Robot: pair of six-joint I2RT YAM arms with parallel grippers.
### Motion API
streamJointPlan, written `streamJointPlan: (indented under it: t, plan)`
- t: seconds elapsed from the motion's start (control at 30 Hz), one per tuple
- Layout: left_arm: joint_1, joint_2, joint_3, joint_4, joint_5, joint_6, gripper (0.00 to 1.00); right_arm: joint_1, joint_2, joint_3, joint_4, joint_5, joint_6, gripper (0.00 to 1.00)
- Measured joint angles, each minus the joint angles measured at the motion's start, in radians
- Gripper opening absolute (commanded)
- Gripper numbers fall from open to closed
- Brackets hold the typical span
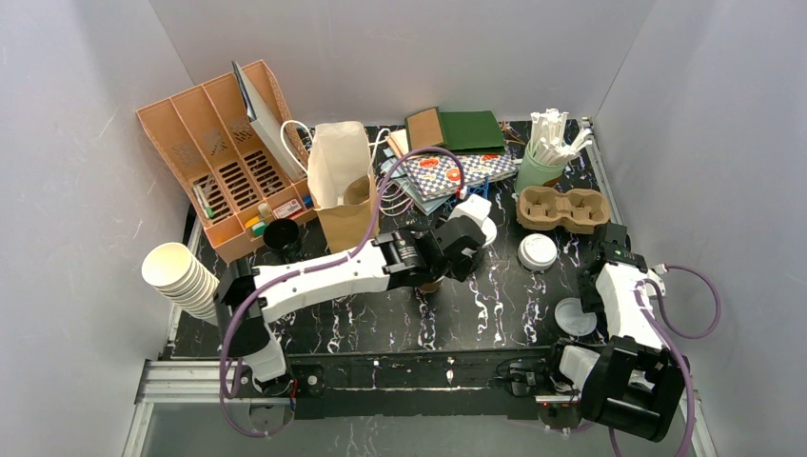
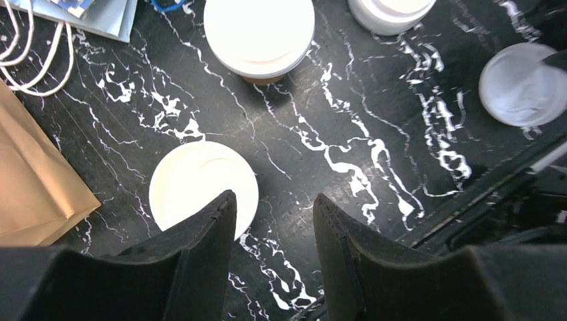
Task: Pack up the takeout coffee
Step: Close the cup lid on the coffee cup.
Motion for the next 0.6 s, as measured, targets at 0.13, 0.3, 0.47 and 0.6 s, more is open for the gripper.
streamJointPlan:
  t: [0.13, 0.3, 0.47, 0.6]
  plan:
    - [0.0, -0.06, 0.008, 0.001, 0.014, 0.004, 0.45, -0.006, 0.028, -0.021, 0.025, 0.004, 0.007, 0.6]
    - [0.0, -0.077, 0.008, -0.001, 0.017, 0.006, 0.45, -0.012, 0.062, -0.043, 0.051, 0.012, 0.008, 0.57]
    - [0.0, -0.077, 0.007, -0.007, 0.017, 0.008, 0.45, -0.018, 0.087, -0.058, 0.084, 0.013, 0.007, 0.49]
    - [0.0, -0.077, 0.006, -0.008, 0.017, 0.008, 0.45, -0.019, 0.105, -0.063, 0.101, 0.013, 0.011, 0.29]
